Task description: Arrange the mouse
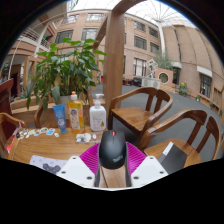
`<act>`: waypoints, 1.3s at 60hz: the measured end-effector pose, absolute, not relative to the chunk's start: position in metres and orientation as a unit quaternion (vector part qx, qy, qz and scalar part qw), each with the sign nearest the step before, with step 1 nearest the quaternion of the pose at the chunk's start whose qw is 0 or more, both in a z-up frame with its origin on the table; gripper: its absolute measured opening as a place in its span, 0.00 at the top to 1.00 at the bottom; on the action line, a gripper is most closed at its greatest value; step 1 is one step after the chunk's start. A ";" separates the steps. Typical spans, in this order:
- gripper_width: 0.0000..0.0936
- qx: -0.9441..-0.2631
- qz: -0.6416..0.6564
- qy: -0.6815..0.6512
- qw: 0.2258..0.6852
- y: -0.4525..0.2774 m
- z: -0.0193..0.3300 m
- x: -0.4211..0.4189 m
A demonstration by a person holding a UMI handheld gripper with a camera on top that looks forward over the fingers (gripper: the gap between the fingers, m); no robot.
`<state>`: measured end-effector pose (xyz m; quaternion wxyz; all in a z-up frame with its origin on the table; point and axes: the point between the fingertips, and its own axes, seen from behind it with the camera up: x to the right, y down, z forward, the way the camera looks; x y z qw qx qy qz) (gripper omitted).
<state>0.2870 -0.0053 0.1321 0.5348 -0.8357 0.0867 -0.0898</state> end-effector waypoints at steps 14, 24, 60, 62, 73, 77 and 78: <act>0.63 -0.809 0.001 0.009 0.587 -0.003 0.212 0.167; 0.63 -0.863 0.050 -0.024 0.502 -0.016 0.102 0.084; 0.09 -0.898 0.034 -0.021 0.439 -0.078 0.056 0.053; 0.08 -0.895 0.031 -0.022 0.445 -0.088 0.068 0.052; 0.09 -0.881 0.011 -0.031 0.472 -0.151 0.128 0.048; 0.09 -0.875 0.006 -0.034 0.482 -0.172 0.146 0.046; 0.09 -0.874 0.006 -0.034 0.484 -0.177 0.150 0.045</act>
